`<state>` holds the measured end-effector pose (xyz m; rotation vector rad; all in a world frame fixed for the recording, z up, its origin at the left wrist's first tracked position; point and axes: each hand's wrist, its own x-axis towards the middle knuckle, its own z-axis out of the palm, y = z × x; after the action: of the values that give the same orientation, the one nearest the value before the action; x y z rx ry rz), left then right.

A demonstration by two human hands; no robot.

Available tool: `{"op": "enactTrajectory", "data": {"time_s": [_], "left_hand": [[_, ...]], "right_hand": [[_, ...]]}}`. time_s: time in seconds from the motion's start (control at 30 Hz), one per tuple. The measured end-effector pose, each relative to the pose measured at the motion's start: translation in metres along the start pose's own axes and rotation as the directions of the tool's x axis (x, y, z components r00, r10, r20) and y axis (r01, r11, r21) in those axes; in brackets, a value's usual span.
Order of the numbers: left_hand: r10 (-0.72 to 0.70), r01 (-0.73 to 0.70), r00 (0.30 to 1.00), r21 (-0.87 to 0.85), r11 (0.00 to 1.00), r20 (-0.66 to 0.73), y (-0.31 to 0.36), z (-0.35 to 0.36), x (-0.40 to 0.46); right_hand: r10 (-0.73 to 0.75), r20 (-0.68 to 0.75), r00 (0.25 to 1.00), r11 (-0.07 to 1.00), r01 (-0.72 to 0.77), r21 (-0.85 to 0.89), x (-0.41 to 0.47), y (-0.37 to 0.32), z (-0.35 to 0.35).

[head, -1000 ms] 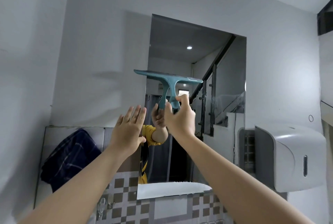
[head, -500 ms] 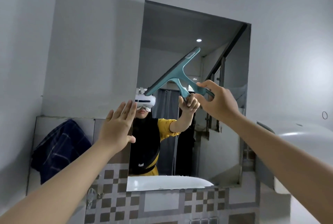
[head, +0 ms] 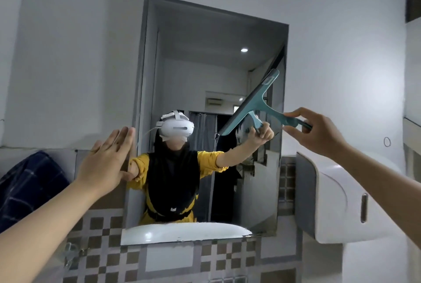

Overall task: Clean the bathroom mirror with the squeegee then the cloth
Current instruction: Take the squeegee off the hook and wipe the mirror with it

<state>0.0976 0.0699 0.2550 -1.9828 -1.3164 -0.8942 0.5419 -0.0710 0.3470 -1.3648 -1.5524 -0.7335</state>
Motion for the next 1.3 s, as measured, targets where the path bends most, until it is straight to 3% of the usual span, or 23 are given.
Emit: {"op": "enactTrajectory", "data": {"time_s": [0.17, 0.33, 0.57, 0.77, 0.9, 1.13, 1.3], "left_hand": [[-0.005, 0.002, 0.997, -0.051, 0.999, -0.074, 0.007, -0.001, 0.001], [0.001, 0.0, 1.0, -0.079, 0.997, 0.008, 0.004, -0.003, 0.003], [-0.001, 0.0, 1.0, -0.062, 0.998, -0.019, 0.002, 0.002, 0.003], [-0.018, 0.02, 0.999, -0.058, 0.998, 0.036, -0.004, 0.013, 0.008], [-0.026, 0.028, 0.999, -0.048, 0.998, 0.039, 0.002, 0.007, 0.003], [0.004, -0.002, 1.0, -0.1, 0.995, 0.021, -0.002, 0.003, 0.0], [0.092, -0.095, 0.994, -0.06, 0.994, -0.053, -0.005, 0.008, -0.014]], "right_hand": [[0.043, 0.009, 0.999, 0.999, -0.043, 0.01, -0.011, 0.022, -0.008], [0.098, -0.005, 0.995, 0.992, -0.097, 0.085, -0.027, 0.02, -0.007], [0.322, -0.008, 0.947, 0.91, -0.307, 0.279, -0.061, -0.017, 0.028], [0.535, -0.012, 0.845, 0.758, -0.473, 0.449, -0.062, -0.07, 0.055], [0.653, 0.07, 0.754, 0.562, -0.544, 0.623, -0.053, -0.117, 0.065], [0.767, 0.211, 0.606, 0.28, -0.612, 0.74, -0.042, -0.193, 0.086], [0.789, 0.212, 0.577, 0.241, -0.607, 0.757, -0.035, -0.233, 0.111]]}}
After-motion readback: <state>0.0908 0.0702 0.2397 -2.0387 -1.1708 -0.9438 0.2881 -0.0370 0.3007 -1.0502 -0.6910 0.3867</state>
